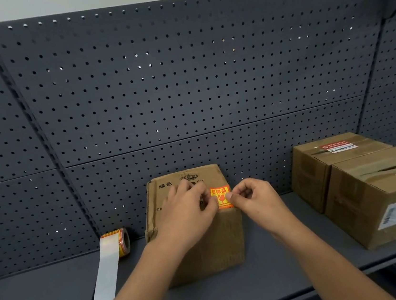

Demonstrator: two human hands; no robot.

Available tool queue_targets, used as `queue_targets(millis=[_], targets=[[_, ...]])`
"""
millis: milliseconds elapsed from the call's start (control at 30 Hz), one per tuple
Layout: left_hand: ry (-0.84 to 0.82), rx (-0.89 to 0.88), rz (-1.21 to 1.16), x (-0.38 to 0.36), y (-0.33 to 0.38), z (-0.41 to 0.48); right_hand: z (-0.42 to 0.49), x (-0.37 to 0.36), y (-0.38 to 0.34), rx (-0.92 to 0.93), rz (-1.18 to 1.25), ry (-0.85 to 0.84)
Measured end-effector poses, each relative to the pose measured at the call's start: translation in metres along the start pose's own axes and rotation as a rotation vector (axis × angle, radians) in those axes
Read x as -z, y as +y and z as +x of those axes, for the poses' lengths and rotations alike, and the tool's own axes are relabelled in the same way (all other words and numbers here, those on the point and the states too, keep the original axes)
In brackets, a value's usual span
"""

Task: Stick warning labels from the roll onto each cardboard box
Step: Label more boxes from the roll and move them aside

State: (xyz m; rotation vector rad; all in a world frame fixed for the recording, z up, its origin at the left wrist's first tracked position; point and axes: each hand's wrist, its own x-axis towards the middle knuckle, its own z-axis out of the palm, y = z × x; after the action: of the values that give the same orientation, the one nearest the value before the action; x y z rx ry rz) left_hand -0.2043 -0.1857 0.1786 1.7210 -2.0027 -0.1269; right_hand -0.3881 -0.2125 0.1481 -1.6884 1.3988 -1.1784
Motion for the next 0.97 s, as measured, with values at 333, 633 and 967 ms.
queue_targets(millis=[333, 633, 967], targets=[[0.002, -0.018, -0.013, -0.0050, -0.0024, 0.0017, -0.0003, -0.0028, 0.0014, -0.016, -0.021, 0.024], [0.015, -0.013, -0.028, -0.0037, -0.0045, -0.0013, -0.0012, -0.0066, -0.0016, -0.029, -0.047, 0.046], [-0.056, 0.131, -0.252, 0.0031, -0.0053, 0.0075, -0.0035, -0.0088, -0.0063, -0.038, -0.044, 0.056]])
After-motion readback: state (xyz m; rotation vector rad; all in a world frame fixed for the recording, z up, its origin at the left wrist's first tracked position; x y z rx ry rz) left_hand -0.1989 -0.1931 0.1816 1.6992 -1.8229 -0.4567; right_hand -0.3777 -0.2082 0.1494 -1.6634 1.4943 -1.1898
